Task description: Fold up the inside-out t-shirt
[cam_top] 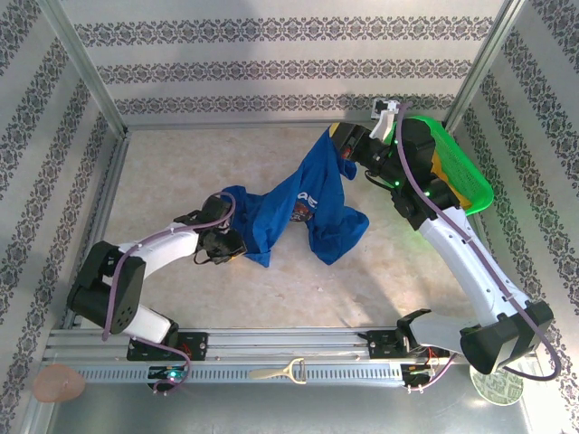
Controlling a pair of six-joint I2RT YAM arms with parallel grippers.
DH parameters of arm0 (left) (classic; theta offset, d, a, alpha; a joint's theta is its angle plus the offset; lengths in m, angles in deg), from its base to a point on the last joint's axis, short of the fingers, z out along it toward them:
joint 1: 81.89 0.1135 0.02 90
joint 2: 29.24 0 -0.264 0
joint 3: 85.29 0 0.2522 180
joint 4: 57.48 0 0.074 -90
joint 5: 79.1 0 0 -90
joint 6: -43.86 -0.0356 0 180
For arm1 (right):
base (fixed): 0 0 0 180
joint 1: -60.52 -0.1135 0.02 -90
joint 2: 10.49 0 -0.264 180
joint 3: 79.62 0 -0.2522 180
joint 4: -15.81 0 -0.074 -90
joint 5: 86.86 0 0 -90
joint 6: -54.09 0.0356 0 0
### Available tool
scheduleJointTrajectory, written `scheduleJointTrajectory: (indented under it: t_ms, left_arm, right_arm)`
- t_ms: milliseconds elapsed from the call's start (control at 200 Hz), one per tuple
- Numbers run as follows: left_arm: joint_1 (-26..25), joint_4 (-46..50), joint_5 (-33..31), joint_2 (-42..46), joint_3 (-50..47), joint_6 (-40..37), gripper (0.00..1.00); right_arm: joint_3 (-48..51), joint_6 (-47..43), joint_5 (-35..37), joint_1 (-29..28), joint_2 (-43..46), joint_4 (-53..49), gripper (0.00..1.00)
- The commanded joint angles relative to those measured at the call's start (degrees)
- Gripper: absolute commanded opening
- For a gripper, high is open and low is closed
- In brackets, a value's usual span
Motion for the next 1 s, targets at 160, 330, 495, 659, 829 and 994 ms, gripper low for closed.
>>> scheduleJointTrajectory:
  t_ms: [160, 330, 495, 659, 829, 994]
  left_arm:
    - [5.7, 5.3, -3.1, 4.0, 20.1, -8.8, 0.0]
    - [12.6, -0.4, 2.5, 7.4, 40.9, -8.9, 0.0]
    - [18.7, -30.5, 12.7, 5.5, 46.3, 2.5, 0.0]
    - [25.1, -66.1, 20.1, -1.8, 45.5, 25.6, 0.0]
    - [27.9, -89.8, 13.5, -12.0, 53.9, 48.1, 0.0]
    - [29.3, -54.0, 17.9, -6.3, 55.7, 31.0, 0.0]
  right_arm:
    - [-4.5, 2.3, 2.0, 8.8, 1.9, 2.6, 0.0]
    - [-10.3, 5.2, 4.1, 17.7, 2.8, 3.4, 0.0]
    - [-16.3, 4.9, 8.5, 19.5, 2.5, 4.1, 0.0]
    - [-18.3, 5.4, 11.4, 21.1, 3.7, 5.3, 0.0]
    - [-20.9, 5.9, 9.8, 21.6, 3.8, 5.2, 0.0]
    - [-21.7, 7.2, 6.5, 21.6, 3.7, 5.3, 0.0]
